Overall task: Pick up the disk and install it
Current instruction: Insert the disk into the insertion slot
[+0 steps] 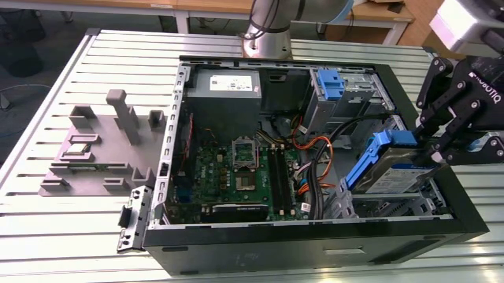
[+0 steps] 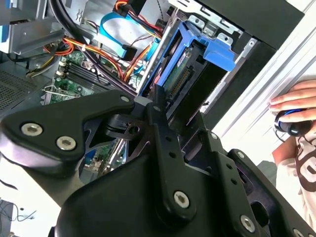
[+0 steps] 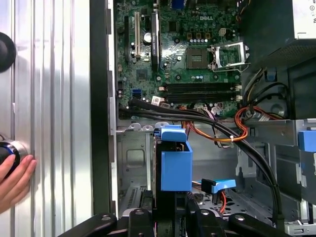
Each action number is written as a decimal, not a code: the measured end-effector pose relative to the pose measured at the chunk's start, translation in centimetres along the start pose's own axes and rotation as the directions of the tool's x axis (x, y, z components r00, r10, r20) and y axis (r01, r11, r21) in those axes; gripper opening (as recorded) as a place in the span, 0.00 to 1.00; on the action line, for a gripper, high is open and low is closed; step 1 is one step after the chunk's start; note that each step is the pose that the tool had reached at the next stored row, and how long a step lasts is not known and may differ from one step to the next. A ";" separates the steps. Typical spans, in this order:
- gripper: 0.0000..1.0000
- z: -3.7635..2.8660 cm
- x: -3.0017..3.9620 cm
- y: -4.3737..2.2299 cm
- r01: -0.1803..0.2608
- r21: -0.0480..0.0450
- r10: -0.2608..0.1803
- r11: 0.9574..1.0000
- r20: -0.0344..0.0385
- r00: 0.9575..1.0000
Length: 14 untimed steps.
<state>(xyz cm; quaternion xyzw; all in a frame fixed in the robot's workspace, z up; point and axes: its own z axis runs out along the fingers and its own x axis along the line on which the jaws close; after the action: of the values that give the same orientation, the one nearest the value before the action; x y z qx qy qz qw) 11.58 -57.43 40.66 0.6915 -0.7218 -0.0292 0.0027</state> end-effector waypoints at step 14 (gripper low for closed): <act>0.35 1.86 0.07 -0.08 0.000 -0.002 0.000 1.000 -0.002 1.000</act>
<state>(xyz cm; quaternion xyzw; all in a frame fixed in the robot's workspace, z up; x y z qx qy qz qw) 11.58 -57.43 38.79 0.6914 -0.7218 -0.0293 0.0044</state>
